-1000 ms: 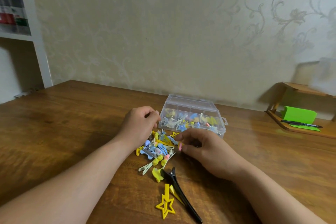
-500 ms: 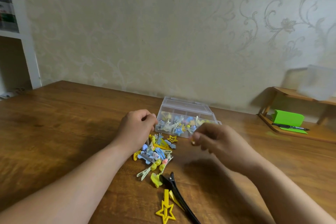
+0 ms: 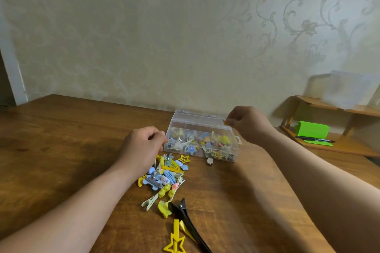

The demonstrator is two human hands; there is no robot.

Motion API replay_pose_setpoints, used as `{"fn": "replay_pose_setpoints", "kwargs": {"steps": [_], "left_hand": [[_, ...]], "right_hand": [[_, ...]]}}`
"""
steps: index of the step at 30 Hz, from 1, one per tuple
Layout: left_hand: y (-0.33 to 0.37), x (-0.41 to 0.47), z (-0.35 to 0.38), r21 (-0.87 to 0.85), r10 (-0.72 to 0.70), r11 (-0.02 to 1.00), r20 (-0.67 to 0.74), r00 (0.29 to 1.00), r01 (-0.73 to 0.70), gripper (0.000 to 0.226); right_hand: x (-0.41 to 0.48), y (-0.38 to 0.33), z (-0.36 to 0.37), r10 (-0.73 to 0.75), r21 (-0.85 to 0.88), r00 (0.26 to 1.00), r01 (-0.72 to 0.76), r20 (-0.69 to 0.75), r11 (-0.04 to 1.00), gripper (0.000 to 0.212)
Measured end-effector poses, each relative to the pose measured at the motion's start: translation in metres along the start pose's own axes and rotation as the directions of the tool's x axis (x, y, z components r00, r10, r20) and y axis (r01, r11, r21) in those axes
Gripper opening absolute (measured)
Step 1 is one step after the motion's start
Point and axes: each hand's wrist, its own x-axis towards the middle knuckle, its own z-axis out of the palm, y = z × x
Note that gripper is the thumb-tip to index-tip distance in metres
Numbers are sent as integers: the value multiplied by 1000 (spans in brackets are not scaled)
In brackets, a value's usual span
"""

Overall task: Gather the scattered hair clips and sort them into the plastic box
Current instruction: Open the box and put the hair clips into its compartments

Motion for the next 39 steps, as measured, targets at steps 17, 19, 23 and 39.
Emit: {"fn": "replay_pose_setpoints", "kwargs": {"steps": [17,19,23,39], "left_hand": [[2,-1,-1,5,6,1000,11,1000,-6,31],[2,-1,0,5,7,1000,12,1000,-7,31],[3,-2,0,-2,5,1000,14,1000,-5,31],[2,-3,-3,-15,0,1000,-9,1000,0,33]], "right_hand": [[31,-9,14,90,-340,942,27,323,940,22],[30,-10,12,88,-342,943,29,320,939,22],[23,-12,7,58,-297,964,22,260,955,17],[-99,-34,49,-88,223,995,77,37,972,14]]}}
